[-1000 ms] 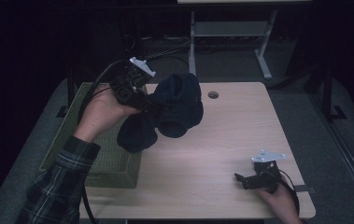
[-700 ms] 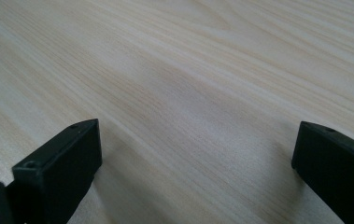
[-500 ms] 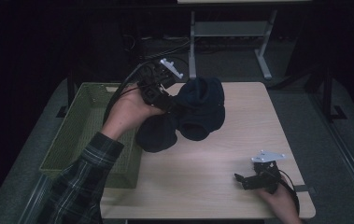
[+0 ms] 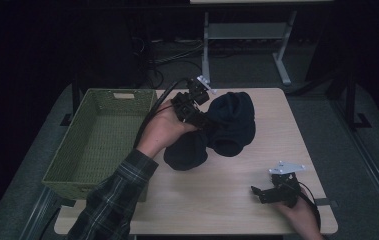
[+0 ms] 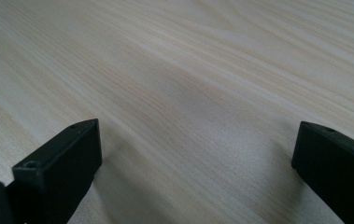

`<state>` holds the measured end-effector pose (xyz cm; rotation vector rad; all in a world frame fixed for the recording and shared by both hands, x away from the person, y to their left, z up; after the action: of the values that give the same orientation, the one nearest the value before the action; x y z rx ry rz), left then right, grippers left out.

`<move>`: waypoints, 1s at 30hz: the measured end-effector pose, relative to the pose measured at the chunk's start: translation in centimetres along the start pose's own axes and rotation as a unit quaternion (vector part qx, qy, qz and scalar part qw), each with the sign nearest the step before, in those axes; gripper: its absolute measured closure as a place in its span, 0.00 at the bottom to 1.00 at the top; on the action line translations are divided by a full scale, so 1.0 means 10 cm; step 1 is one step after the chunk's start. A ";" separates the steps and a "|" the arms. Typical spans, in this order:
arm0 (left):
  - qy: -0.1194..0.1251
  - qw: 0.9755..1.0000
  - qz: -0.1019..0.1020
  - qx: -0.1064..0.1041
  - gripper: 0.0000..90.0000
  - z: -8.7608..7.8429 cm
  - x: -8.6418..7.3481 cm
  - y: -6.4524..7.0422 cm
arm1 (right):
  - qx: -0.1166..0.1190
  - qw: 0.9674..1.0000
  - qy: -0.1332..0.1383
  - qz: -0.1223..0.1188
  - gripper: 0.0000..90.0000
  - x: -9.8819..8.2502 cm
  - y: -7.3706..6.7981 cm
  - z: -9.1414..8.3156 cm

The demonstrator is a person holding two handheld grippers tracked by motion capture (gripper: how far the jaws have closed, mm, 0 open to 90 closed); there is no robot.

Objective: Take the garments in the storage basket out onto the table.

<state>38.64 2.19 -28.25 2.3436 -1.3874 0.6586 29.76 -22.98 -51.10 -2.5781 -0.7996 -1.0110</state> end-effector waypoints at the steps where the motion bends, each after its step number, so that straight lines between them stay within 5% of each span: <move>1: -0.004 1.000 0.001 -0.003 0.79 0.09 0.00 0.02 | 0.000 1.000 0.000 0.000 0.01 0.00 0.00 0.00; 30: -0.022 0.998 -0.048 -0.014 0.78 1.28 -0.25 0.05 | 0.010 1.000 0.000 -0.011 0.01 -0.02 -0.03 -0.01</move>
<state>39.95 -2.69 -40.30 2.3996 -1.2845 0.5588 29.37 -22.82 -51.10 -2.5580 -0.8359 -1.0027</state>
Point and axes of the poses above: each handheld gripper's, and its own axes: z roughly forward along the jaws, x roughly out of its top, y roughly to its right, the point moved 4 cm from there along z, roughly forward along the jaws, and after that the axes turned 1 degree about -y, right-handed, at the moved point
